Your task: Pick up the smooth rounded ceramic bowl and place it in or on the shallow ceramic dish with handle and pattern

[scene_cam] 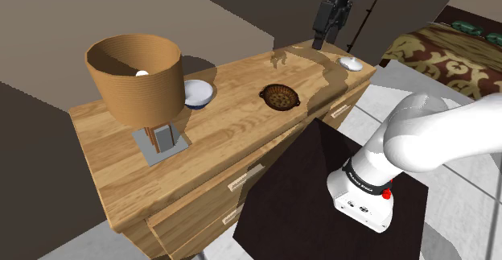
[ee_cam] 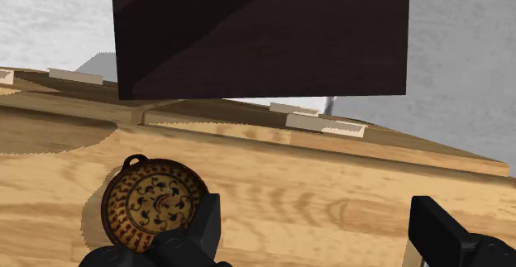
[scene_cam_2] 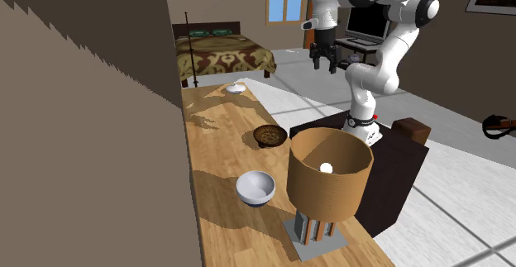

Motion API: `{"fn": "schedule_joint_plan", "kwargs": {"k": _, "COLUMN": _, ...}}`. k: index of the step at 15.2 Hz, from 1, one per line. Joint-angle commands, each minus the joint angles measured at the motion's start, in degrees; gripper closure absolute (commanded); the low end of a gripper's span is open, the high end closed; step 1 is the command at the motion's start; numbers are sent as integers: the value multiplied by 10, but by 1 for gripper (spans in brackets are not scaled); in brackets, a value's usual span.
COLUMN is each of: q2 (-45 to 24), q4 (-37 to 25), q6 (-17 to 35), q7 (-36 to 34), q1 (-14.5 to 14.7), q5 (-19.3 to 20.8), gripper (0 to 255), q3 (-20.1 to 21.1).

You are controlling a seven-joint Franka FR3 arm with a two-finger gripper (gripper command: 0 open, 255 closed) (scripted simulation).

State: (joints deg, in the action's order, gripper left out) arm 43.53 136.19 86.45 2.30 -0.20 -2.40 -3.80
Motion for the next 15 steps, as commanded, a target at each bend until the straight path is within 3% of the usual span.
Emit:
{"fn": "schedule_joint_plan", "kwargs": {"k": 1, "q2": 0, "q4": 0, "q6": 0, "q7": 0, "q1": 0, "q5": 0, "gripper": 0, "q3": 0}}
{"fn": "schedule_joint_plan", "kwargs": {"k": 8, "q2": -121, "q4": 5, "q6": 132, "q7": 18, "q1": 12, "q5": -9, "gripper": 0, "q3": -3}}
{"fn": "schedule_joint_plan", "kwargs": {"k": 15, "q2": -263, "q4": -31, "q6": 245, "q7": 38, "q1": 24, "q5": -24, "gripper": 0, "q3": -5}}
